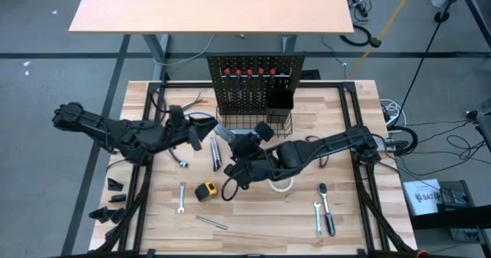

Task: Hang tools onto peg board
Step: Put the silver utility knife into the pegboard basket

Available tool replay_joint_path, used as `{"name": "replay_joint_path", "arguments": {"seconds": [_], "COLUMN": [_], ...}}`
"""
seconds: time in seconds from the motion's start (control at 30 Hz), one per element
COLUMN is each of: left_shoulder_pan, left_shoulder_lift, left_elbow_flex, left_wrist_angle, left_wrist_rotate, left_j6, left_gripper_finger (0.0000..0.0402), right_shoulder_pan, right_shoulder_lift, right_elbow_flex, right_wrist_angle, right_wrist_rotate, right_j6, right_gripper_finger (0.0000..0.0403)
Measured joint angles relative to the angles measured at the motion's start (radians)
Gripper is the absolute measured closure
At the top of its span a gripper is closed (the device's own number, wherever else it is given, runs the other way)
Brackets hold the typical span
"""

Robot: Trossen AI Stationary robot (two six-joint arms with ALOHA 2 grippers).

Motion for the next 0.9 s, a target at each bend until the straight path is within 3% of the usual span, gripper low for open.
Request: {"name": "replay_joint_path", "arguments": {"seconds": [0.57, 0.67, 0.77, 0.9], "left_shoulder_pan": [0.001, 0.000, 0.000, 0.000], "left_shoulder_lift": [0.086, 0.085, 0.084, 0.082], "left_elbow_flex": [0.000, 0.000, 0.000, 0.000], "left_wrist_angle": [0.124, 0.150, 0.158, 0.162], "left_wrist_rotate": [0.012, -0.010, -0.017, -0.021], "left_j6": [0.048, 0.094, 0.134, 0.164], "left_gripper_finger": [0.0262, 0.0283, 0.0332, 0.0335], "right_shoulder_pan": [-0.050, -0.051, -0.051, -0.052], "right_shoulder_lift": [-0.007, -0.008, -0.009, -0.009], "right_elbow_flex": [0.000, 0.001, 0.001, 0.001], "right_wrist_angle": [0.158, 0.164, 0.171, 0.191], "right_wrist_rotate": [-0.019, -0.014, -0.009, -0.005], "right_j6": [-0.153, -0.154, -0.167, -0.201], "right_gripper_finger": [0.0279, 0.0279, 0.0279, 0.0278]}}
